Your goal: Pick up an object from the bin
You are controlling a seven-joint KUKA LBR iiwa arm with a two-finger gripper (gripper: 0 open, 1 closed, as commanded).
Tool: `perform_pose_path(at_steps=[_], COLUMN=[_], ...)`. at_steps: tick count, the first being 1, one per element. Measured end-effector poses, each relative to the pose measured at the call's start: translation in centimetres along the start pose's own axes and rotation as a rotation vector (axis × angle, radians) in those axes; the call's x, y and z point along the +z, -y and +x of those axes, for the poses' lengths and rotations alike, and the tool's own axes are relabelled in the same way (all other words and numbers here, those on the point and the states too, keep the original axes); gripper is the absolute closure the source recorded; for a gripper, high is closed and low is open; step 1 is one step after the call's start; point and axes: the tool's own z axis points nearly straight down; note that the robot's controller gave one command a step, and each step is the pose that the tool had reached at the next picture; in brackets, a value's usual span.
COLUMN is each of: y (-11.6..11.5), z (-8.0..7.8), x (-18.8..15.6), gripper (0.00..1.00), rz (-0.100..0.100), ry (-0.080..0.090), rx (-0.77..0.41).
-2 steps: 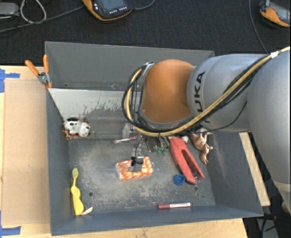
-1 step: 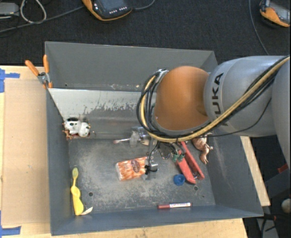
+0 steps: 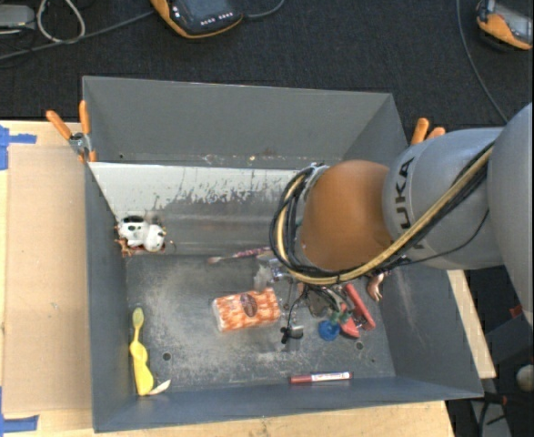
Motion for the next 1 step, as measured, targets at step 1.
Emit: perform_pose_path(at_steps=[1], y=[1.38], z=[-0.12], x=[5.38], gripper=[1.00], rz=[-0.001], ry=[0.026], rx=[0.018])
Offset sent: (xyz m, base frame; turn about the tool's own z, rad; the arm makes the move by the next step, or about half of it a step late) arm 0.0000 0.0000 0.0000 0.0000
